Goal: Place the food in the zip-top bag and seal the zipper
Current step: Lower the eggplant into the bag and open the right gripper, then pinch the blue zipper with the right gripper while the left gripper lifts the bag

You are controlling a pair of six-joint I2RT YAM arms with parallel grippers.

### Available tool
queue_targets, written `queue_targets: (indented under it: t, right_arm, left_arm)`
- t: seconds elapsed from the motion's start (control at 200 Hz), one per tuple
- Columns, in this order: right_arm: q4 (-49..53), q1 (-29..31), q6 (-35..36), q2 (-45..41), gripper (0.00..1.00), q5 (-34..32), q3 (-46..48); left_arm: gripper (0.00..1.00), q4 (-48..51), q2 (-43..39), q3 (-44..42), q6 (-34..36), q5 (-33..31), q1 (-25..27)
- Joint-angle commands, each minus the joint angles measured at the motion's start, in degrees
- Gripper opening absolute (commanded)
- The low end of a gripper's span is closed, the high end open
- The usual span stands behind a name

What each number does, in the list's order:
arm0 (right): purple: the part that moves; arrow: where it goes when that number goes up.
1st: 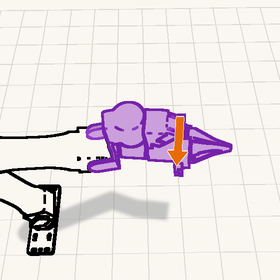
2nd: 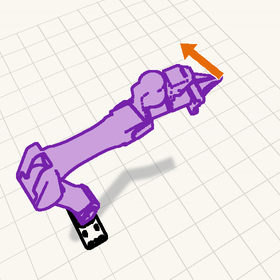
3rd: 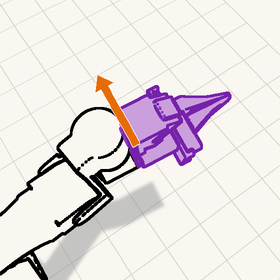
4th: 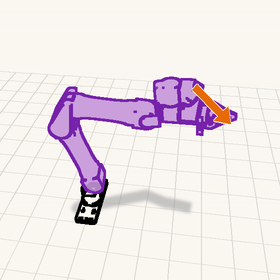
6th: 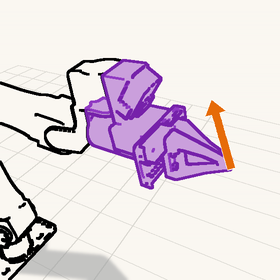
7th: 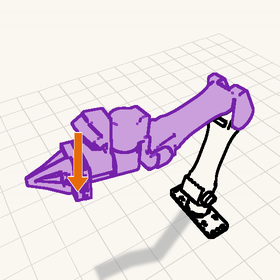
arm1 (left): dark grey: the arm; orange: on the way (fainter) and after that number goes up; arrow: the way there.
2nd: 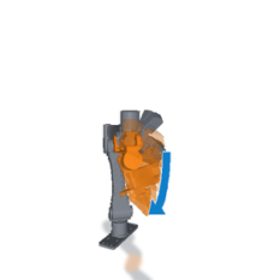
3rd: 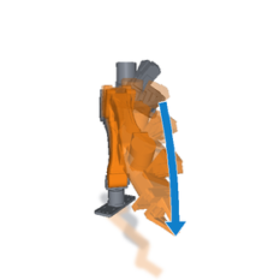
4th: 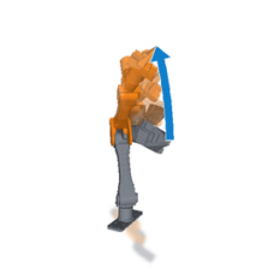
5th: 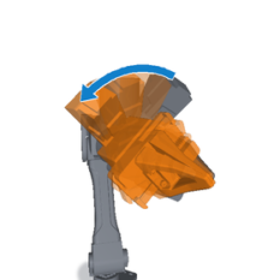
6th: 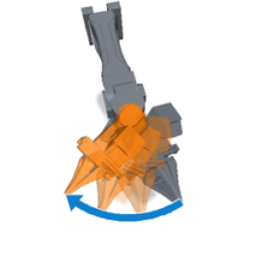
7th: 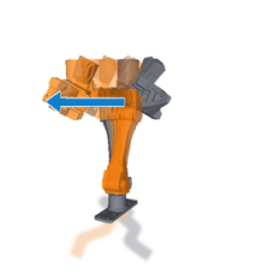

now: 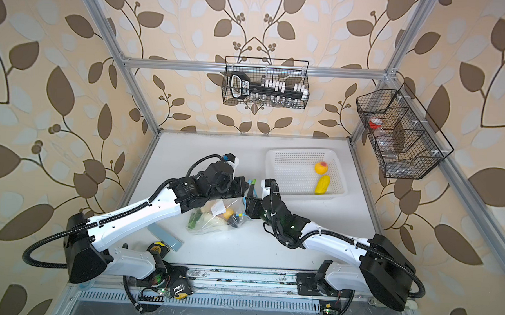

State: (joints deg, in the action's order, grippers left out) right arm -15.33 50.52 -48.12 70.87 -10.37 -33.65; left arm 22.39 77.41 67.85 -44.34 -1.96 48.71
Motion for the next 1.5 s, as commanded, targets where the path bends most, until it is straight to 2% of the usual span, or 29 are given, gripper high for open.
queue_targets:
  t: [0.0, 0.345, 0.52, 0.81, 1.02, 1.225, 1.494]
  right_arm:
    - [2.3, 0.3, 1.4, -1.9, 0.59, -1.2, -2.6]
    - [5.2, 0.3, 3.2, -6.0, 0.57, -1.9, -3.2]
    - [6.8, -0.8, 4.9, -7.9, 0.52, 2.0, -3.6]
    - [19.5, -10.9, 4.9, -9.5, 0.47, 9.6, -3.8]
    - [19.1, -16.0, 4.5, -5.1, 0.44, 17.8, -2.8]
    - [17.0, -16.3, 4.2, -1.3, 0.35, 20.9, -3.2]
    - [14.3, -16.6, 3.9, -2.8, 0.12, 22.1, -2.8]
  left_arm:
    - [0.00, -2.5, -2.4, 1.2, -0.1, -1.2, 0.1]
    - [0.00, -3.0, -2.6, 0.6, -0.3, -1.0, 0.1]
    - [0.00, -2.9, -3.0, 0.6, -0.4, -1.0, 0.1]
    - [0.00, -2.8, -3.9, 0.2, -0.4, -1.1, 0.1]
    - [0.00, -3.0, -3.7, 0.3, -0.4, -1.1, 0.1]
    - [0.00, -2.7, -3.8, 0.5, -0.4, -1.1, 0.1]
    - [0.00, -2.2, -4.6, 0.1, -0.3, -1.7, 0.1]
